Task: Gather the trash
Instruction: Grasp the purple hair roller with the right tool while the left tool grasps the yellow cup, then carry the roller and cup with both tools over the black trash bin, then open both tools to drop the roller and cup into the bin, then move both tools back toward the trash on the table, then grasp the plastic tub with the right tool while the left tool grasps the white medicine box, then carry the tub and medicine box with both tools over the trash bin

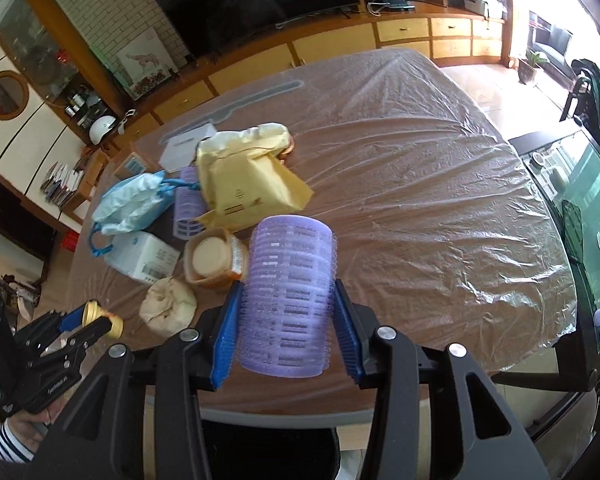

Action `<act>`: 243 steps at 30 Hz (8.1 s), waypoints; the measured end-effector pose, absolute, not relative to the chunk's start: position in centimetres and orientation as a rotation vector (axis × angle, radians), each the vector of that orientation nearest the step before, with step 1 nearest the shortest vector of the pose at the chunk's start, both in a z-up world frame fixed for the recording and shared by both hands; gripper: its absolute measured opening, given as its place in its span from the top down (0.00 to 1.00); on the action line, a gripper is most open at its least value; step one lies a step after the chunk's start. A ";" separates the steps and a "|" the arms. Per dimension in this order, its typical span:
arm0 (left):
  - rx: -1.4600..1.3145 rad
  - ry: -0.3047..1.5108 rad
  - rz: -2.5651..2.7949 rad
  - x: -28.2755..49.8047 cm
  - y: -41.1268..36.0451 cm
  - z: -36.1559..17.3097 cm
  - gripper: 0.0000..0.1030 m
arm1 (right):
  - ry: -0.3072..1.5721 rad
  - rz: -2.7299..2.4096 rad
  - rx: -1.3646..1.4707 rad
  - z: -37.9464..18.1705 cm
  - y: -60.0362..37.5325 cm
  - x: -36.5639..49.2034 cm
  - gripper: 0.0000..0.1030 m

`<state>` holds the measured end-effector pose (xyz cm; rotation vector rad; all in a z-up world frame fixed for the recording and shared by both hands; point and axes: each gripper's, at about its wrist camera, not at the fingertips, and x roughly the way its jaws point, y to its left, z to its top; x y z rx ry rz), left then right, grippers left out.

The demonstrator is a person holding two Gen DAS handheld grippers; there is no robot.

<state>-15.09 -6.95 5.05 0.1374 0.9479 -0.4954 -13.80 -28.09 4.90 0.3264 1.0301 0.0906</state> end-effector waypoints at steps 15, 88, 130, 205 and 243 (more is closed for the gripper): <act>0.112 0.922 -0.487 -19.8 -8.3 7.8 0.63 | 1.041 0.347 0.224 7.5 -24.3 -19.1 0.59; 0.316 1.173 -0.503 -26.4 -14.7 -5.3 0.63 | 1.296 0.394 -0.014 -8.1 -19.9 -23.7 0.58; 0.174 0.805 -0.405 -24.6 -10.1 6.4 0.02 | 0.875 0.256 0.034 5.5 -25.3 -23.1 0.04; 0.089 0.944 -0.419 -11.7 -8.1 3.6 0.20 | 1.031 0.241 0.259 1.0 -23.8 -11.5 0.57; 0.048 0.927 -0.414 -19.4 -8.2 4.6 0.20 | 1.012 0.392 0.243 3.7 -24.3 -18.5 0.57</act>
